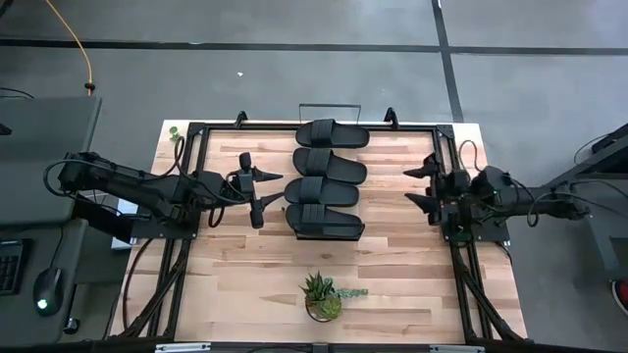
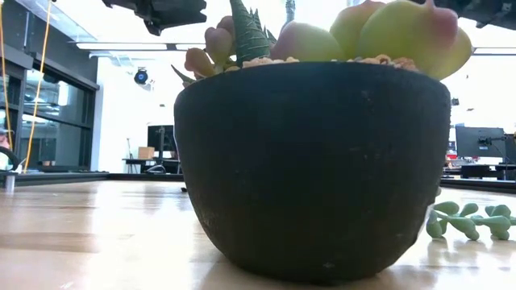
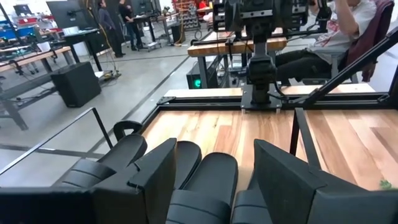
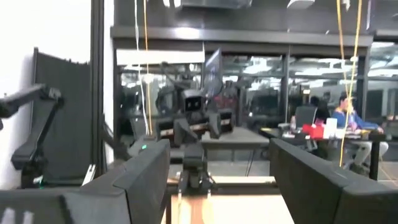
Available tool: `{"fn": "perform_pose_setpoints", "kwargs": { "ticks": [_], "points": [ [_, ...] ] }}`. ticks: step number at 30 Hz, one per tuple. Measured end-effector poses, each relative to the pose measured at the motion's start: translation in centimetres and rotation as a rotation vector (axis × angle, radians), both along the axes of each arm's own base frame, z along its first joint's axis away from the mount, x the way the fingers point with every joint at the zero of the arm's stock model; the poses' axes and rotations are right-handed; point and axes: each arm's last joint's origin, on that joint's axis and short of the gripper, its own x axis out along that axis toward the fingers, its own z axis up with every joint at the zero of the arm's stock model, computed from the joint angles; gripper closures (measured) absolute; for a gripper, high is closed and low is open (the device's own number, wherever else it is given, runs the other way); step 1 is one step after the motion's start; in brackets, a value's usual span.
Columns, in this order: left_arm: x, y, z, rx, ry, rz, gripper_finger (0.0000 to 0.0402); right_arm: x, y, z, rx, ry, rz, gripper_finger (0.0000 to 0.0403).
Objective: Pick and place slides into the shelf
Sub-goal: Return to Home Position
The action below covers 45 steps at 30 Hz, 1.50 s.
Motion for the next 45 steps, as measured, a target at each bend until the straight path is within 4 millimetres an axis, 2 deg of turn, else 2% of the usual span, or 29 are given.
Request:
{"fn": "perform_pose_setpoints", "kwargs": {
  "ticks": [9, 15, 26, 38, 45],
  "points": [
    [-1.0, 0.1, -2.1, 0.026, -0.052, 0.014, 0.0204, -1.2, -0.1, -2.1, -0.011, -0.045, -0.007, 0.0139],
    [-2.1, 0.1, -2.5, 0.023, -0.083, 0.012, 0.0204, -1.3, -0.1, -3.2, -0.026, -0.084, -0.014, 0.0139],
    [-4.6, 0.2, -5.3, -0.001, -0.089, 0.017, 0.0204, -1.2, -0.2, -3.6, -0.023, -0.049, -0.07, 0.0139],
    [-6.7, 0.3, -7.4, 0.01, -0.12, 0.04, 0.0204, -1.1, -0.2, -3.8, -0.033, -0.032, -0.075, 0.0139],
    [-8.1, 0.4, -8.3, 0.005, -0.117, 0.053, 0.0204, -1.0, -0.3, -4.9, -0.038, -0.057, -0.09, 0.0139]
  ]
}}
